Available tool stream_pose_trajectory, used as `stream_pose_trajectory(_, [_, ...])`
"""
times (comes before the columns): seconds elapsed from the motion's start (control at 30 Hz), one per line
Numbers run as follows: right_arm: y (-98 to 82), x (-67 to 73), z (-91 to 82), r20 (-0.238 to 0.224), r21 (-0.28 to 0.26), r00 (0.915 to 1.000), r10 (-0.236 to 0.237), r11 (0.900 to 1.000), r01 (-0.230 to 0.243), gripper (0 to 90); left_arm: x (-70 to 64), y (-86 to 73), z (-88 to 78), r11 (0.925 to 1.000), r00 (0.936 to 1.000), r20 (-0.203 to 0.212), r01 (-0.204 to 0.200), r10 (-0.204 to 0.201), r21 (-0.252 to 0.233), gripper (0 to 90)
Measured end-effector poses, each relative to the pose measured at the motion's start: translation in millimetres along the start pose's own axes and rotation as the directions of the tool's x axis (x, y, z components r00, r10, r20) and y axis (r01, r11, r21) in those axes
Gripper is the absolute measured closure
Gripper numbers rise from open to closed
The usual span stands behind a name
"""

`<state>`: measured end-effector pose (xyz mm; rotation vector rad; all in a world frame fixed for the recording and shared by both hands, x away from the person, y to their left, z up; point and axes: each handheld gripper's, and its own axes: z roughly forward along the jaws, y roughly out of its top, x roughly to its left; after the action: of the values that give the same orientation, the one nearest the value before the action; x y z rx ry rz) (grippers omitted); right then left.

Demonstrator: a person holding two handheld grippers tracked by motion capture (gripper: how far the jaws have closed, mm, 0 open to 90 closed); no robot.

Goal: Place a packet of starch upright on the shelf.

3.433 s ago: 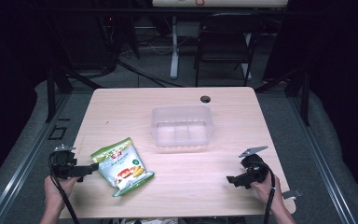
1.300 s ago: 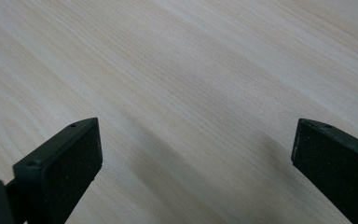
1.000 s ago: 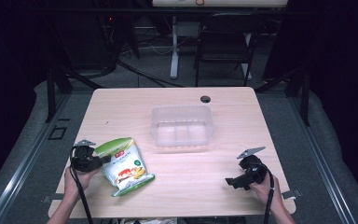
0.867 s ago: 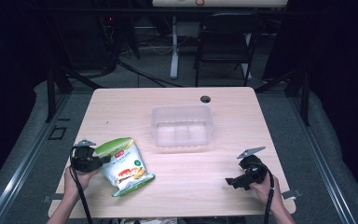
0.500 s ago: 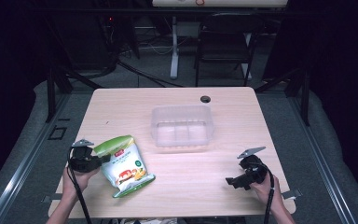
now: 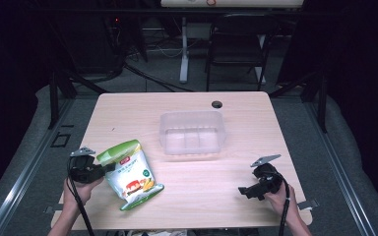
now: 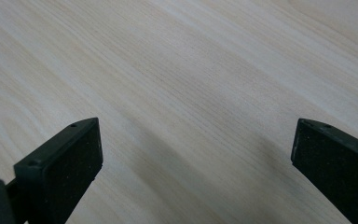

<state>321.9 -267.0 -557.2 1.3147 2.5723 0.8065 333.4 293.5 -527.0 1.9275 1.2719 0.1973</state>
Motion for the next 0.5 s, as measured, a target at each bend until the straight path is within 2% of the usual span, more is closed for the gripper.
stream_pose_trajectory(0.2, [-1.1,-0.5,0.4,-0.003,-0.009,1.0000,0.007,1.000,-0.007,1.5,-6.0,2.2,-4.2,0.9995,0.9998,-0.002,-0.018,0.018,-0.026,89.4])
stream_pose_trajectory(0.5, [-0.7,0.0,0.7,0.001,-0.007,1.0000,0.006,1.000,-0.006,1.6,-10.4,3.8,-9.8,0.9985,0.9992,0.034,-0.018,0.020,-0.052,89.4])
